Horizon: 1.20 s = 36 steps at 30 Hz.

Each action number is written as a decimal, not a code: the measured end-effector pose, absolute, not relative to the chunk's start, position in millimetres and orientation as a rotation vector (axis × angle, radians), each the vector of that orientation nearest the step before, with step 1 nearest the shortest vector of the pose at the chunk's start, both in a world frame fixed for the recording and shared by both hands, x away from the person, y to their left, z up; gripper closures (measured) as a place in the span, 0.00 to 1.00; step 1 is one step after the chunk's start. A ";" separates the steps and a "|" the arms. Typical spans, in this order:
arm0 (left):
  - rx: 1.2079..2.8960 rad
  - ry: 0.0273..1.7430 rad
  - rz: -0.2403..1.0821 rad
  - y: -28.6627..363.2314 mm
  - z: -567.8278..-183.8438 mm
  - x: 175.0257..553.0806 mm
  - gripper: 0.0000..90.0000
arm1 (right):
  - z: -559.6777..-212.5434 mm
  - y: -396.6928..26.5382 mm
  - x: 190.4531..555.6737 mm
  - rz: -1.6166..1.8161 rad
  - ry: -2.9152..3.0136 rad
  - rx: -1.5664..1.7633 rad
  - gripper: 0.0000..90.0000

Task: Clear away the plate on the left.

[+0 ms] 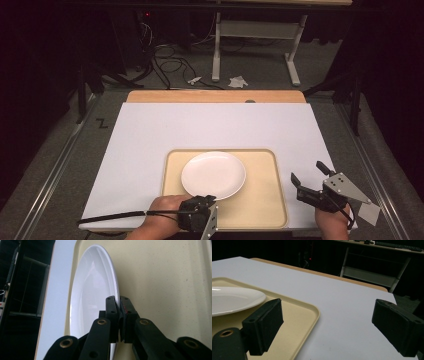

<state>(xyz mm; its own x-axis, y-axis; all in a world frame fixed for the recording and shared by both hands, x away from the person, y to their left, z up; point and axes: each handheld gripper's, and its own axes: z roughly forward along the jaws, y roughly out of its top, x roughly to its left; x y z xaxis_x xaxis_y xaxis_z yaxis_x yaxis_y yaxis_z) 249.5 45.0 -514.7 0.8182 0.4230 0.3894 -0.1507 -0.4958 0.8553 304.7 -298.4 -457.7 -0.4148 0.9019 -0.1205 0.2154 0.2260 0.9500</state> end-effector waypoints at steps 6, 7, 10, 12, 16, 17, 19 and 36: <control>1.979 0.211 0.677 44.6 -515.1 249.0 0.95 | -458.0 -299.1 304.8 1.224 1.786 1.032 0.12; 1.980 0.213 0.671 44.5 -515.4 248.5 0.95 | -458.1 -299.0 304.9 1.225 1.787 1.032 0.12; 1.985 0.205 0.659 43.7 -517.1 246.5 0.95 | -458.1 -298.8 304.8 1.223 1.789 1.032 0.12; 1.994 0.206 0.654 43.2 -519.9 244.9 0.94 | -458.1 -298.8 304.8 1.225 1.787 1.035 0.12; 2.018 0.197 0.634 42.2 -523.7 240.9 0.93 | -457.2 -299.9 304.1 1.223 1.779 1.038 0.12; 2.017 0.204 0.618 41.5 -524.7 239.4 0.92 | -457.0 -300.0 303.7 1.223 1.779 1.044 0.12; 2.027 0.203 0.608 40.8 -526.2 237.7 0.91 | -456.8 -300.2 303.5 1.226 1.777 1.047 0.12; 2.108 0.285 0.482 38.2 -535.7 241.0 0.82 | -456.9 -298.7 302.7 1.221 1.786 1.042 0.12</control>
<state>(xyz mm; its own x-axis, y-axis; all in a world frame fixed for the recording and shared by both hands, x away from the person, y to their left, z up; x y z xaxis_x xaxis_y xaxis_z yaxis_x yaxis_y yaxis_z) 241.0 38.2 -535.7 0.8963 0.3799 0.2289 0.0175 -0.5459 0.8377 302.7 -298.7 -456.9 -0.4112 0.9038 -0.1183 0.2181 0.2236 0.9500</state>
